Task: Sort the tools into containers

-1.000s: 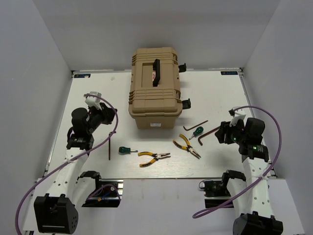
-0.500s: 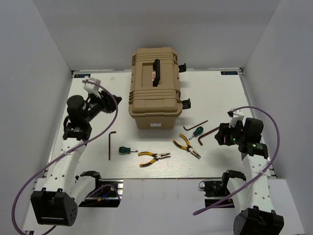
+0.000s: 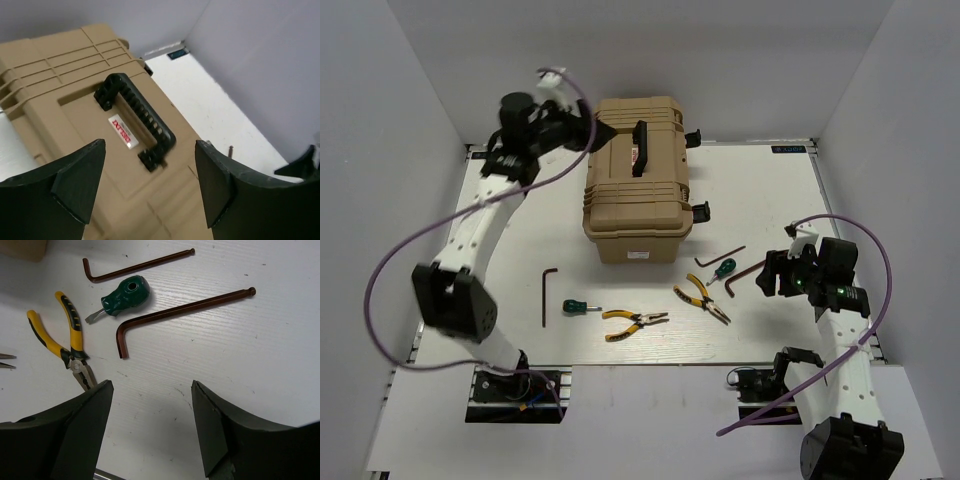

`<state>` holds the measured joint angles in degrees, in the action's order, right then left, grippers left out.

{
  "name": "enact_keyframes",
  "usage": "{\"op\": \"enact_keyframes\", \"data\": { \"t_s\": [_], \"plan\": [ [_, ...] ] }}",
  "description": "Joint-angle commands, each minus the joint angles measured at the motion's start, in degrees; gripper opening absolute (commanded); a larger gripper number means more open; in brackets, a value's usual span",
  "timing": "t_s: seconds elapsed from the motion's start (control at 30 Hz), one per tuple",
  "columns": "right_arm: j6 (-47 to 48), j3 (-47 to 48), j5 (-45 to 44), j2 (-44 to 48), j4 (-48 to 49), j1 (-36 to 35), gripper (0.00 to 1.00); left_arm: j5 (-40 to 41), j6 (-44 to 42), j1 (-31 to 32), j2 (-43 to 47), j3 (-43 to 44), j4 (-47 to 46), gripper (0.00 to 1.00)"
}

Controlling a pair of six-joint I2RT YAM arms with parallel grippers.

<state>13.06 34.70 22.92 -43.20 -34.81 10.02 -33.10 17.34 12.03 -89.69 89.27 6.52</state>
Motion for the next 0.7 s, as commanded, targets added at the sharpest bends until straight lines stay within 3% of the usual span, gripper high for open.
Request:
{"op": "enact_keyframes", "data": {
  "t_s": [0.0, 0.17, 0.37, 0.67],
  "plan": [
    [-0.4, 2.7, 1.2, -0.2, -0.9, -0.4, 0.7, 8.3, -4.0, 6.1, -7.2, 13.0, 14.5, 0.82],
    [-0.5, 2.9, 0.7, 0.2, -1.4, -1.0, 0.7, 24.8, -5.7, 12.1, -18.5, 33.2, 28.3, 0.83],
    [-0.6, 2.9, 0.6, 0.5, -1.5, -1.3, 0.7, 37.7, -5.7, 17.9, -26.0, 39.3, 32.6, 0.85],
    [-0.6, 3.0, 0.6, 1.0, -2.1, -1.6, 0.7, 55.9, -6.4, 23.1, -29.9, 41.5, 34.3, 0.85]
  ]
}}
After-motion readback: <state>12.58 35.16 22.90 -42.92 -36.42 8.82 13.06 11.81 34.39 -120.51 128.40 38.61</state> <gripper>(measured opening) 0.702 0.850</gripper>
